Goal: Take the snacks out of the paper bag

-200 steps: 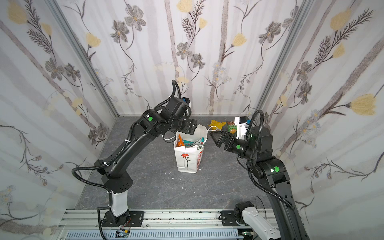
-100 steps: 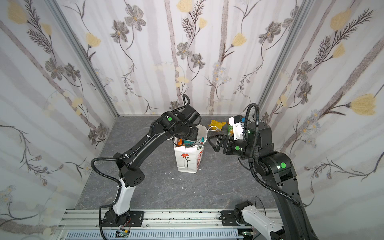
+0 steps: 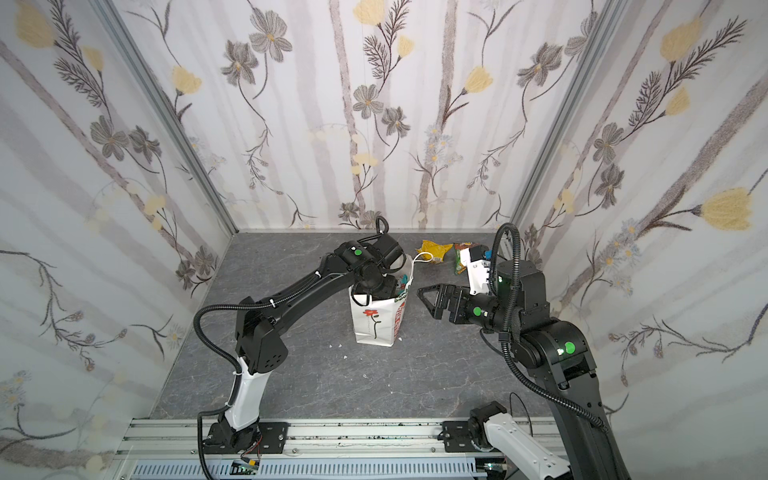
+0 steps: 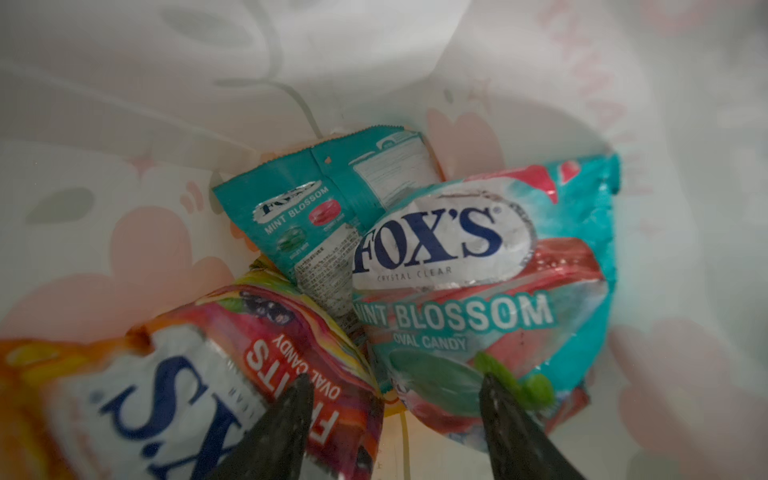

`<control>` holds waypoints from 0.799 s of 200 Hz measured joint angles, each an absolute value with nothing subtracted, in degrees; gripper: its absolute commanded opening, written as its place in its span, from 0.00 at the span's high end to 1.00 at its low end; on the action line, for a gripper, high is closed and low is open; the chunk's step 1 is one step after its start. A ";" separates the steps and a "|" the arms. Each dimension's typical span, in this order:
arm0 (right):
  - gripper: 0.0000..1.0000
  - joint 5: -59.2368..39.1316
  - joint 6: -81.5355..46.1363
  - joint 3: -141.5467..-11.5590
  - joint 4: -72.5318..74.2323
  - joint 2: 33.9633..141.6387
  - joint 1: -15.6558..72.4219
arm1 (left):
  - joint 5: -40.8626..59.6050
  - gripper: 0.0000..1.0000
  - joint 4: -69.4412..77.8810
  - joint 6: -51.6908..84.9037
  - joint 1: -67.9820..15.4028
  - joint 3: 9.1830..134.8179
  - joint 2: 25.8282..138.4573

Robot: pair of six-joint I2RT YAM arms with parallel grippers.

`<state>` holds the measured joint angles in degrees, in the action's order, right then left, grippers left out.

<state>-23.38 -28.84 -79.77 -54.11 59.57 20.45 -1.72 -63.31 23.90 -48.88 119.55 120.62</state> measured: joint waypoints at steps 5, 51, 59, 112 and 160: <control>0.00 -23.40 -28.84 -79.61 -54.11 59.57 20.45 | -1.67 0.32 -62.63 23.62 -48.82 118.80 120.42; 0.01 -23.44 -28.84 -78.89 -53.91 59.46 20.45 | -1.67 0.17 -59.24 23.35 -48.25 116.73 120.44; 0.01 -23.44 -28.84 -78.61 -53.84 59.24 20.45 | -1.74 0.16 -58.72 23.35 -48.14 116.36 120.62; 0.01 -23.42 -28.84 -78.37 -53.82 59.11 20.45 | -1.89 0.26 -53.43 23.35 -47.90 113.01 121.56; 0.01 -23.42 -28.84 -78.08 -53.71 58.96 20.45 | -1.37 0.51 -47.83 24.25 -47.62 108.60 121.49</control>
